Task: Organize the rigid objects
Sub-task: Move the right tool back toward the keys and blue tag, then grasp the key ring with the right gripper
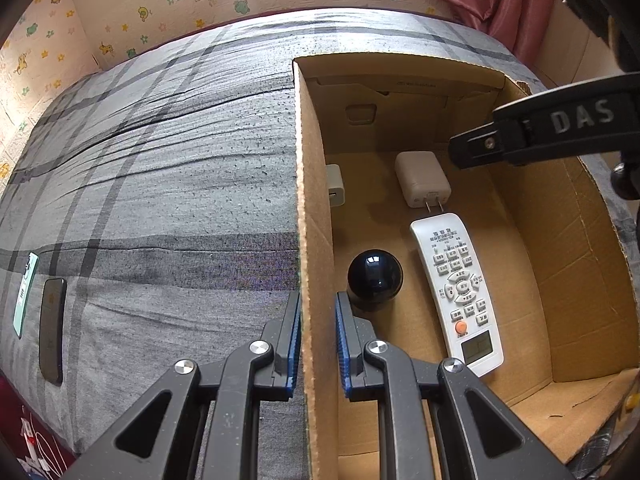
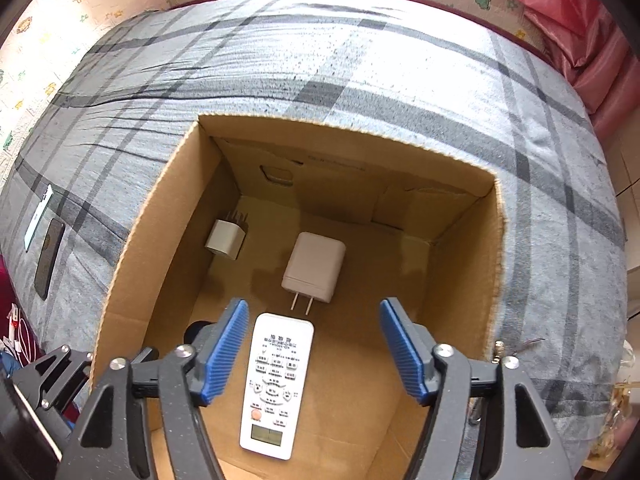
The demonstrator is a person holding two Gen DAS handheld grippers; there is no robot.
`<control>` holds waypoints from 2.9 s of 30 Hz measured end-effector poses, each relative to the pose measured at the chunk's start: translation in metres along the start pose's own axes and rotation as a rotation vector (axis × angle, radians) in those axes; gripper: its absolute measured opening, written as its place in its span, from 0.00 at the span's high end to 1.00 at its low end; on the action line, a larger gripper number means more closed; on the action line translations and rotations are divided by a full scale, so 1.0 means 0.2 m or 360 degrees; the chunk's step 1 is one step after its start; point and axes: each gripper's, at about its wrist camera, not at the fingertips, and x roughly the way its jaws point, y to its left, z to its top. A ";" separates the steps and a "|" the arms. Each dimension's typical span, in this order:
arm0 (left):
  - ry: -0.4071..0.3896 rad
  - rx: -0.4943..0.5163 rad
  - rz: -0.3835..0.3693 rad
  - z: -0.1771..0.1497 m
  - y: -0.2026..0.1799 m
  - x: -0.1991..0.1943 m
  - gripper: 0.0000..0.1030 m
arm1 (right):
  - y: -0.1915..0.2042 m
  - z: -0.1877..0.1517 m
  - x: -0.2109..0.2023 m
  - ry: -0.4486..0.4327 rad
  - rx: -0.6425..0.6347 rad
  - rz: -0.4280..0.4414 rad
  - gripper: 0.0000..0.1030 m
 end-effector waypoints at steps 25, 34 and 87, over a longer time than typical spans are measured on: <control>0.0002 0.0005 0.0003 0.00 -0.01 0.01 0.88 | -0.40 -0.19 -0.40 -0.0180 0.0154 -0.0092 0.01; 0.0002 0.0014 0.0017 0.00 -0.01 0.01 0.88 | -0.60 -0.31 -0.41 -0.0197 0.0261 -0.0143 0.01; 0.0009 0.0011 0.0025 -0.02 -0.02 0.02 0.88 | -0.89 -0.49 0.33 0.0086 0.0423 -0.0226 0.66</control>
